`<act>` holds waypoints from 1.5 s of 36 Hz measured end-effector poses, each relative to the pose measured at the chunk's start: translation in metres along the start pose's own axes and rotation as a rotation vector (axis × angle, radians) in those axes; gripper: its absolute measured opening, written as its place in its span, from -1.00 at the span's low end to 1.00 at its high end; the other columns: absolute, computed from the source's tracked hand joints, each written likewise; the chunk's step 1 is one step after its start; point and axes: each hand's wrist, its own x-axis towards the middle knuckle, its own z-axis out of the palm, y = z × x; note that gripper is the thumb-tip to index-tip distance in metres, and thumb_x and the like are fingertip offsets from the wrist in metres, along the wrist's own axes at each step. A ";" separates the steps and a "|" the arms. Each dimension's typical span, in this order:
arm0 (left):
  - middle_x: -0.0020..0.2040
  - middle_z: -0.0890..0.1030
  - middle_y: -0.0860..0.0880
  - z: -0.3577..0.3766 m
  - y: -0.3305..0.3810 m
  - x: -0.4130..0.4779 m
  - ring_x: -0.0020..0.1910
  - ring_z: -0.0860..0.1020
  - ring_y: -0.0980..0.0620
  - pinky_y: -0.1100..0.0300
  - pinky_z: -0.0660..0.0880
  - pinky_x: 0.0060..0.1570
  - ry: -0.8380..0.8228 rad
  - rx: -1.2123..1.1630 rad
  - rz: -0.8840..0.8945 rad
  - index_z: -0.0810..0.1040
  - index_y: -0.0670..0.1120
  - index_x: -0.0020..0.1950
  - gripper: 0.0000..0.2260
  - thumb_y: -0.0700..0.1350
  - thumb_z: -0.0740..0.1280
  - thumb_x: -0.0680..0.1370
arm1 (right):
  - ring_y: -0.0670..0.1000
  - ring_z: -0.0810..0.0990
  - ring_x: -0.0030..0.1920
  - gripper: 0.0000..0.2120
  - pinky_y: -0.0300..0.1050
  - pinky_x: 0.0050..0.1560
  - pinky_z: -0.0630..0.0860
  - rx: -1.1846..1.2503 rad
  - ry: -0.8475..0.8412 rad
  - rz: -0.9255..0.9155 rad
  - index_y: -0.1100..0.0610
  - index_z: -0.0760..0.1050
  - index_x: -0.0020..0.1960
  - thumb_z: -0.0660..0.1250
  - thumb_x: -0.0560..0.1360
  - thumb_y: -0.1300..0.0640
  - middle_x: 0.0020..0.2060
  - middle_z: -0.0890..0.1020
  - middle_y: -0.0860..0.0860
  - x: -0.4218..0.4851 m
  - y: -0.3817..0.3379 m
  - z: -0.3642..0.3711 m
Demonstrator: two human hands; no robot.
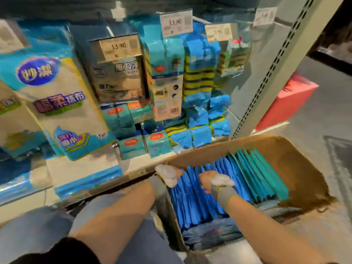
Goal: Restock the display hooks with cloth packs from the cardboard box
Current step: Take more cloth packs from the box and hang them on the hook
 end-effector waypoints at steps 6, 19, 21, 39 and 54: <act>-0.35 0.34 0.07 0.018 -0.012 0.027 -0.40 0.30 0.16 0.20 0.39 -0.13 -0.020 0.221 -0.007 0.27 0.04 -0.36 -0.68 -0.16 0.19 0.59 | 0.02 0.49 0.04 -0.65 0.01 0.27 0.45 -0.208 -0.210 -0.022 0.12 0.50 0.25 0.24 0.54 -0.02 0.25 0.54 0.13 0.007 0.035 0.022; 0.13 0.61 -0.12 0.013 -0.006 0.058 0.07 0.53 -0.04 0.37 0.45 0.01 -0.064 0.410 0.126 0.60 -0.15 0.12 -0.77 -0.30 0.20 0.58 | 0.13 0.55 0.18 -0.53 -0.04 0.13 0.54 -0.431 -0.172 -0.148 0.11 0.38 0.38 0.31 0.50 0.02 0.26 0.53 0.12 0.024 0.027 0.055; 0.22 0.57 -0.14 0.013 -0.005 0.056 0.02 0.54 -0.05 0.27 0.44 -0.03 -0.098 0.464 0.127 0.60 -0.16 0.17 -0.76 -0.29 0.23 0.56 | 0.18 0.55 0.15 -0.70 -0.08 -0.02 0.51 -0.489 -0.111 -0.180 0.14 0.53 0.19 0.29 0.50 0.06 0.15 0.59 0.16 0.024 0.028 0.056; 0.25 0.45 -0.16 0.027 -0.012 0.072 0.21 0.46 -0.12 0.08 0.44 0.20 -0.068 0.969 0.292 0.53 -0.14 0.15 -0.75 -0.15 0.35 0.48 | 0.01 0.48 -0.13 -0.86 -0.22 -0.11 0.39 -0.014 -0.096 -0.117 0.02 0.48 -0.24 0.31 0.50 0.14 -0.19 0.53 0.01 0.028 0.052 0.021; -0.16 0.54 0.13 0.006 0.005 0.057 -0.05 0.43 0.08 0.08 0.17 0.15 -0.073 1.006 0.444 0.44 0.04 -0.31 -0.82 -0.20 0.32 0.44 | 0.06 0.42 -0.20 -0.72 -0.18 -0.16 0.34 0.122 0.029 -0.107 0.01 0.38 -0.36 0.29 0.50 0.16 -0.34 0.44 -0.03 0.011 0.018 -0.007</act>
